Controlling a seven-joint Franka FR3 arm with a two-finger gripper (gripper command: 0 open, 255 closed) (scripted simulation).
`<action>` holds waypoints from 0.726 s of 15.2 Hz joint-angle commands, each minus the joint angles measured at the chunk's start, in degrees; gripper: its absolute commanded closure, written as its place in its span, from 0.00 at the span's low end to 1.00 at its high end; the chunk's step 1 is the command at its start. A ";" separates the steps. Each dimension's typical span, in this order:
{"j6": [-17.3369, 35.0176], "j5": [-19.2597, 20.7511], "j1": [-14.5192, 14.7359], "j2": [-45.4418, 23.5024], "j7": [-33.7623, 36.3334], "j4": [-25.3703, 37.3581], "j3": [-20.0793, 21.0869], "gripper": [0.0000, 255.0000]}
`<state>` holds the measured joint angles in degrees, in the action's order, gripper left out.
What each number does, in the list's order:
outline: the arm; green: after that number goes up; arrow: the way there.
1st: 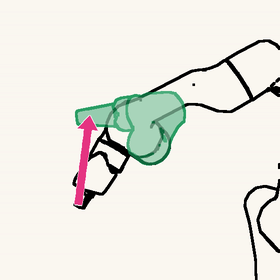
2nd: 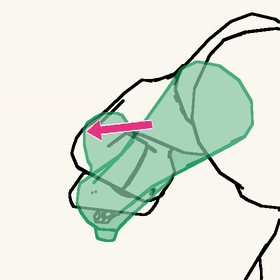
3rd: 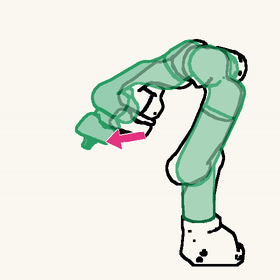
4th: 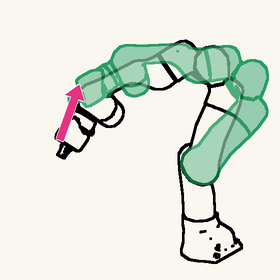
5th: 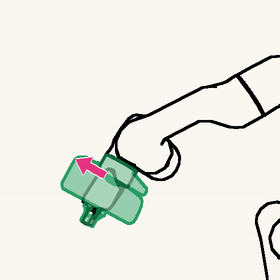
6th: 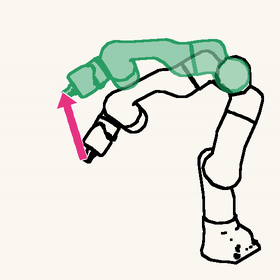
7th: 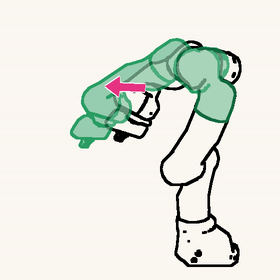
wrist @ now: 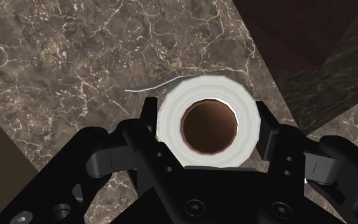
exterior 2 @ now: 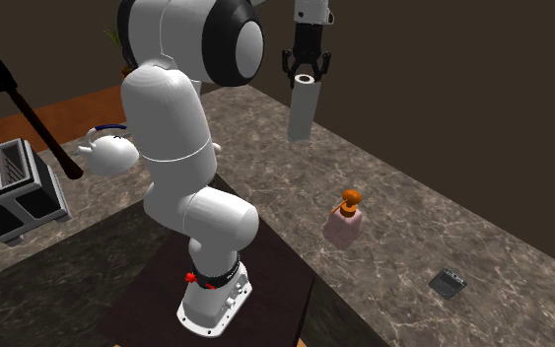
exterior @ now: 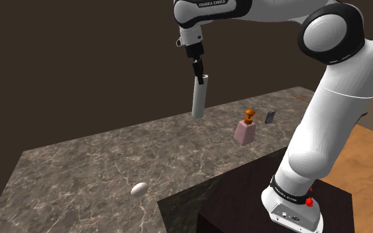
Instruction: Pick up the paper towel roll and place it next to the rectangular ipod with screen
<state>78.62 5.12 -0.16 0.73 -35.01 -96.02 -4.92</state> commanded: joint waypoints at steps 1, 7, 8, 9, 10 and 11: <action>-1.81 0.03 -0.03 -0.23 -0.23 2.03 -0.03 1.00; -6.75 0.05 -0.03 -1.42 -0.70 8.18 -0.03 1.00; -7.60 0.06 -0.03 -1.68 -0.78 9.28 -0.03 1.00; -8.45 0.06 -0.04 -1.96 -0.87 10.42 -0.04 1.00; -9.09 0.07 -0.04 -2.18 -0.93 11.28 -0.04 1.00; -8.68 0.50 -0.61 -0.93 -2.09 9.73 -0.59 1.00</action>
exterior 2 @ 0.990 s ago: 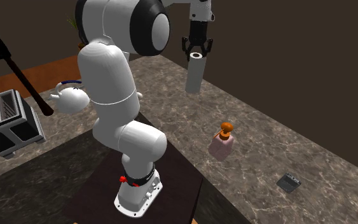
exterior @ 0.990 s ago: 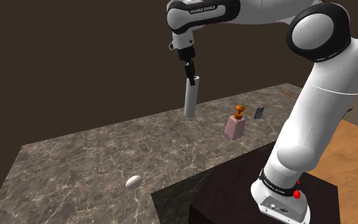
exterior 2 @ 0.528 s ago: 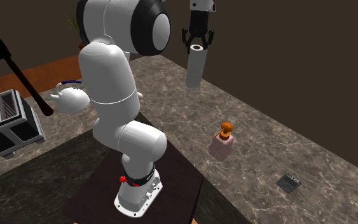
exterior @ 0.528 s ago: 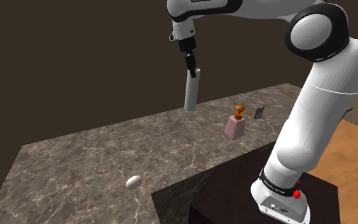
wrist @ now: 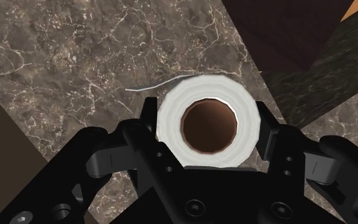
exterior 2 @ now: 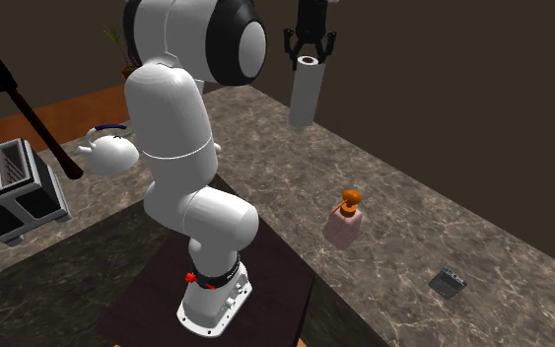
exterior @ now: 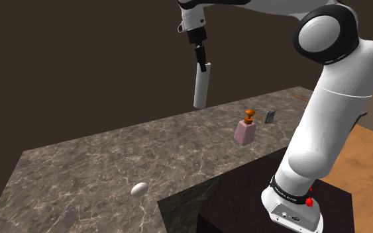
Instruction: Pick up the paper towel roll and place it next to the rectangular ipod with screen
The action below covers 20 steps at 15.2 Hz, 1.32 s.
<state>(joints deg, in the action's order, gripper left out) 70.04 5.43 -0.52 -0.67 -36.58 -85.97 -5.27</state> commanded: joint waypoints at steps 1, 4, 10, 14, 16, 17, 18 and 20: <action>0.28 0.64 -0.81 1.66 -1.69 -1.78 -0.80 1.00; 1.31 2.11 -2.51 4.87 -5.27 -5.59 -2.58 1.00; 3.05 5.39 -5.85 9.75 -12.72 -11.06 -6.60 1.00; 4.16 7.70 -8.10 11.89 -17.92 -13.29 -9.56 1.00; 4.75 8.84 -9.21 12.62 -20.59 -14.01 -11.14 1.00; 5.05 9.39 -9.77 12.89 -21.94 -14.27 -11.94 1.00; 5.36 9.94 -10.34 13.11 -23.30 -14.47 -12.76 1.00; 6.02 10.98 -11.46 13.35 -26.07 -14.67 -14.45 1.00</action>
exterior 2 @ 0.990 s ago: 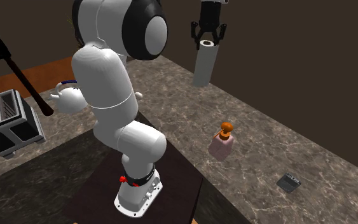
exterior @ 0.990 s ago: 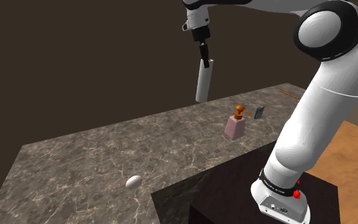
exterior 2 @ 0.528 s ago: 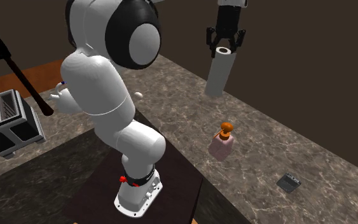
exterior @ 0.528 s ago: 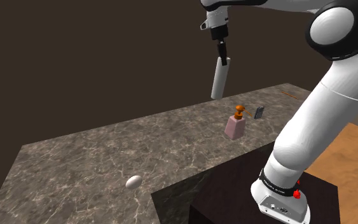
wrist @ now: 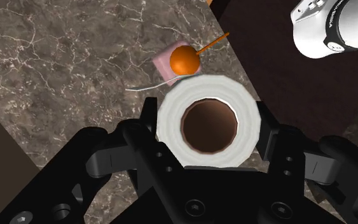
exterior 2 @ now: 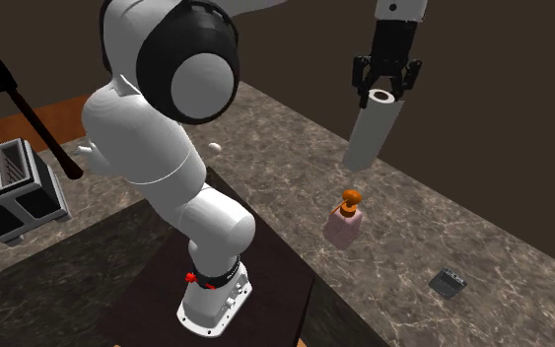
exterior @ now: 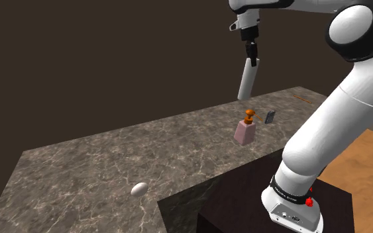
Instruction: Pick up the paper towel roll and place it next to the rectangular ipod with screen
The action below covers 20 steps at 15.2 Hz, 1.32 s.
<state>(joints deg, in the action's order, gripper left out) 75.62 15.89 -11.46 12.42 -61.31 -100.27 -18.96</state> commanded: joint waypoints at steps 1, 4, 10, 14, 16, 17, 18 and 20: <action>0.77 1.01 -1.07 0.29 -2.74 -0.37 -1.63 1.00; 1.88 2.31 -2.76 -0.02 -7.04 -0.01 -4.29 1.00; 4.41 3.83 -6.13 -2.53 -16.09 2.46 -10.05 1.00; 6.30 3.60 -8.51 -5.78 -22.58 5.45 -14.19 1.00; 7.25 2.97 -9.84 -7.95 -26.01 7.38 -16.30 1.00; 7.73 2.50 -10.59 -9.17 -27.77 8.46 -17.34 1.00; 8.18 1.91 -11.40 -10.50 -29.57 9.62 -18.35 1.00; 9.22 1.62 -11.96 -11.13 -30.43 9.38 -18.91 1.00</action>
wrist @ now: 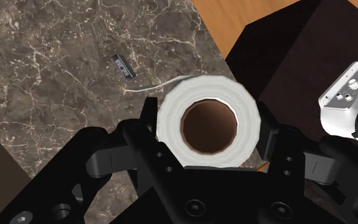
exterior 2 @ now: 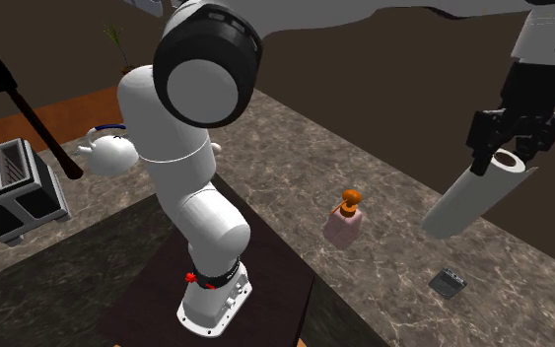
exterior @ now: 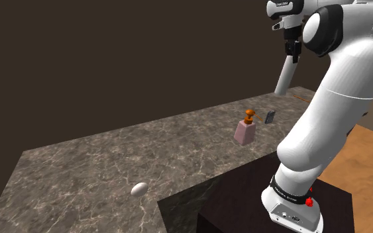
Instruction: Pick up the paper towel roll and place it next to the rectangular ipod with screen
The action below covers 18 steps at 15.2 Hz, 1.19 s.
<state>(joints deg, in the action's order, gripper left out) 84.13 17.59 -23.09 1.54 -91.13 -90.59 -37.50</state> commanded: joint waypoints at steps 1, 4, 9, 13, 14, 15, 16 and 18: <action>1.46 0.05 -0.30 0.01 -0.29 -1.31 -0.33 1.00; 3.68 0.40 -0.24 0.67 0.59 -4.22 -0.26 1.00; 7.36 0.84 -0.24 1.41 1.88 -8.70 -0.23 1.00; 10.29 1.08 -0.30 1.69 2.77 -11.99 -0.30 1.00; 11.03 1.12 -0.32 1.72 2.97 -12.78 -0.33 1.00; 11.76 1.16 -0.34 1.74 3.17 -13.55 -0.35 1.00; 12.49 1.19 -0.37 1.74 3.36 -14.30 -0.39 1.00; 13.97 1.24 -0.42 1.69 3.73 -15.77 -0.46 1.00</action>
<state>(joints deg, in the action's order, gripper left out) 97.34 18.90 -23.52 3.38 -87.63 -105.72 -37.96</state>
